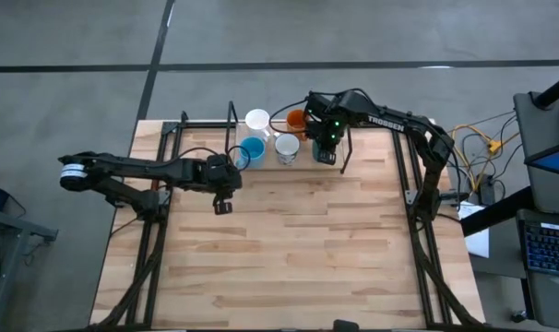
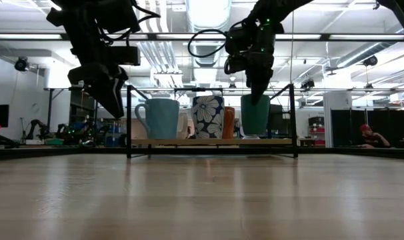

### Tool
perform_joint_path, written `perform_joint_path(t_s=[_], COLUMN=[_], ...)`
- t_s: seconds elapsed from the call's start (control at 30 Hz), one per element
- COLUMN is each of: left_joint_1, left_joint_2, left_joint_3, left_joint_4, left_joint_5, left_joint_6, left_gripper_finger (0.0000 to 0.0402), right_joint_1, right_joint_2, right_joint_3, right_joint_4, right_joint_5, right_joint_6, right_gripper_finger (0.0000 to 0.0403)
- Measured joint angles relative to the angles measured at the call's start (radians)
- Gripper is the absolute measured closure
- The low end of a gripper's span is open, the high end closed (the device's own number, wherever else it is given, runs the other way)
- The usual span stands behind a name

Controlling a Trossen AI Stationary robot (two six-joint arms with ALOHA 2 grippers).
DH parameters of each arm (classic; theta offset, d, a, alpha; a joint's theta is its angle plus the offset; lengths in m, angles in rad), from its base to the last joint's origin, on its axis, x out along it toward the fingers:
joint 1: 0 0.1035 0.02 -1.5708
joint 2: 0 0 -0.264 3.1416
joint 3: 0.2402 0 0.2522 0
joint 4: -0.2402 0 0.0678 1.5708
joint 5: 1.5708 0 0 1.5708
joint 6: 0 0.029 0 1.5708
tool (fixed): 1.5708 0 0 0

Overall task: Stack small to large cups/mugs on shelf
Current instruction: Put the green cup on the shelf

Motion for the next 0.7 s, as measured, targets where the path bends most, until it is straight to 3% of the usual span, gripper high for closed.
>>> perform_joint_path(t_s=[0.4,0.7], left_joint_1=[0.000,-0.001], left_joint_2=[0.000,0.000], left_joint_3=[0.000,0.000], left_joint_4=[0.000,-0.002], left_joint_5=[0.000,0.000], left_joint_6=[0.000,0.000], left_gripper_finger=[0.0322,0.0322], right_joint_1=[0.000,0.000], right_joint_2=[0.000,0.000], right_joint_3=[0.000,0.000], right_joint_4=[-0.001,-0.014], right_joint_5=[-0.003,-0.004], right_joint_6=[0.001,0.025], right_gripper_finger=[0.0388,0.0323])
